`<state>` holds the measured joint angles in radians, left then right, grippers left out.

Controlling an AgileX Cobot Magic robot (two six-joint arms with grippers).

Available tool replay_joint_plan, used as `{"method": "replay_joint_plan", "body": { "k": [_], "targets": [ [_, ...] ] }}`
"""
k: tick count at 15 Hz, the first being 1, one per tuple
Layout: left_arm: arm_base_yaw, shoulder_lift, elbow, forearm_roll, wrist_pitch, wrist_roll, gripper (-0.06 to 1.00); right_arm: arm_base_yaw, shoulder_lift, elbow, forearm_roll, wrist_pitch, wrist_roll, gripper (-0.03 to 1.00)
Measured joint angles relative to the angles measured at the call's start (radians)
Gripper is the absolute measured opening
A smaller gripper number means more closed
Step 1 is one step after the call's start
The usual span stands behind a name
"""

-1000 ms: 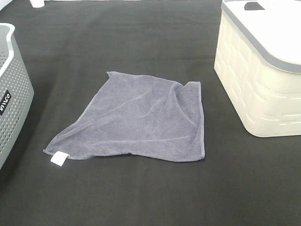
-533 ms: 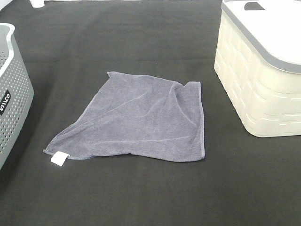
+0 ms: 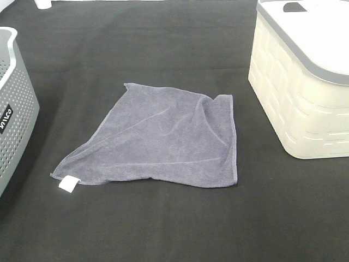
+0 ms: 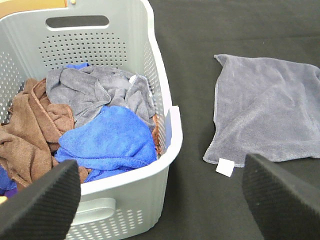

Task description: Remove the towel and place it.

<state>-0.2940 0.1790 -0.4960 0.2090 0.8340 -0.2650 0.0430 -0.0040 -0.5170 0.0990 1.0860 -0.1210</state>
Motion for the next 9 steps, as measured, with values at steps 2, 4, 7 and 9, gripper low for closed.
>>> {"method": "replay_joint_plan", "body": {
  "k": [2, 4, 7, 9],
  "targets": [
    [0.0, -0.034, 0.0, -0.001, 0.003, 0.005, 0.82, 0.0, 0.0, 0.0, 0.001, 0.0, 0.0, 0.63],
    [0.0, -0.067, -0.007, -0.004, 0.023, 0.021, 0.82, 0.0, 0.0, 0.0, 0.001, 0.0, 0.0, 0.63],
    [0.0, -0.097, -0.011, -0.009, 0.037, 0.026, 0.82, 0.0, 0.0, 0.0, 0.001, 0.0, 0.0, 0.63],
    [0.0, -0.097, -0.019, -0.022, 0.06, 0.027, 0.82, 0.0, 0.0, 0.0, 0.001, 0.0, 0.0, 0.63]
  ]
}}
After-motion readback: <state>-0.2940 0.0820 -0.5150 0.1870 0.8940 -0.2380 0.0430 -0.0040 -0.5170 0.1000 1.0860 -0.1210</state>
